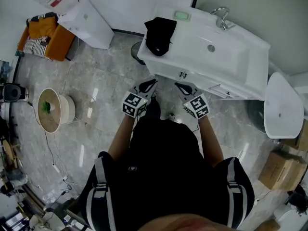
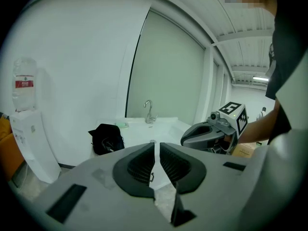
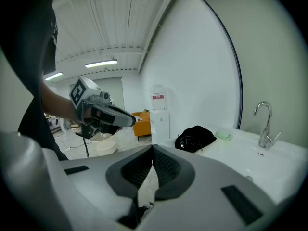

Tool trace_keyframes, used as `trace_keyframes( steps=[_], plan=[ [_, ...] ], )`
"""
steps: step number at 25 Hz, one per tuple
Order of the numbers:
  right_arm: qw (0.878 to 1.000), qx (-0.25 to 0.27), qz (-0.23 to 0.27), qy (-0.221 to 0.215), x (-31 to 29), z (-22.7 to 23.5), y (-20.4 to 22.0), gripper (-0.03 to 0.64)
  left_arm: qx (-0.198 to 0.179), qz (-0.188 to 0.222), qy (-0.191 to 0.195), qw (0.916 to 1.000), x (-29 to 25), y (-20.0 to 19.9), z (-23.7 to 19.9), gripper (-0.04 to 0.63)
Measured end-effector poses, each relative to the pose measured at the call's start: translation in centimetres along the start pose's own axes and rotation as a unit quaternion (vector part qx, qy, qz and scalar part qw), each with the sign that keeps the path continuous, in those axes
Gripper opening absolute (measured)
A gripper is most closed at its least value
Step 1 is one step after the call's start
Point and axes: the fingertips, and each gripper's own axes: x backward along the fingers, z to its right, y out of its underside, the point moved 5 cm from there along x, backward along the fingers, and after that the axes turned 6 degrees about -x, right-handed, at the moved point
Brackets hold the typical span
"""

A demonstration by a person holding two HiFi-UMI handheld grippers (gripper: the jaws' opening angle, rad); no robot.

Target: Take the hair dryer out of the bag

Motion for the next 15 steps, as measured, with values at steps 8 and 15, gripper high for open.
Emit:
trace_keyframes(
  steps=[8,15],
  plan=[
    [1.0,-0.007,-0.016,0.011,-2.1,1.6,-0.6,0.06,0.041,0.004,0.011,0.9991,-1.7,0.2,-3.3,0.04],
    [0.999,0.005,-0.03,0.021,-5.5,3.5,-2.7,0.06,0.062,0.007,0.025,0.9977,-3.6,-0.2,-7.8,0.041]
  ],
)
